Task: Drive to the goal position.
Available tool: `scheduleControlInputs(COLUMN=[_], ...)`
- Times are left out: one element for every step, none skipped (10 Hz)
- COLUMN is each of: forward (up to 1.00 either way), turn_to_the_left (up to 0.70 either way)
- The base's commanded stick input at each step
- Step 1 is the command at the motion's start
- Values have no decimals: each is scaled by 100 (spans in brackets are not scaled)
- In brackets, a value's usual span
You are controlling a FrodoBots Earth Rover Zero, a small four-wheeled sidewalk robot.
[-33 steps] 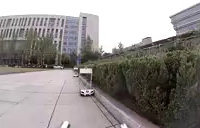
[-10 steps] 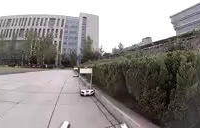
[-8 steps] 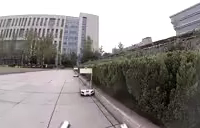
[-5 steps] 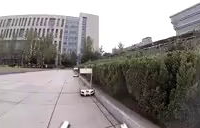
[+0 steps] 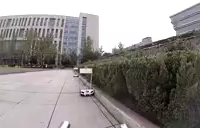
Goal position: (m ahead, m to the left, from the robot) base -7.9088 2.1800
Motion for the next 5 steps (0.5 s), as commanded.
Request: scheduleControlInputs(forward=[0, 0, 0, 2, 2], turn_to_the_left=[0, 0, 0, 0, 0])
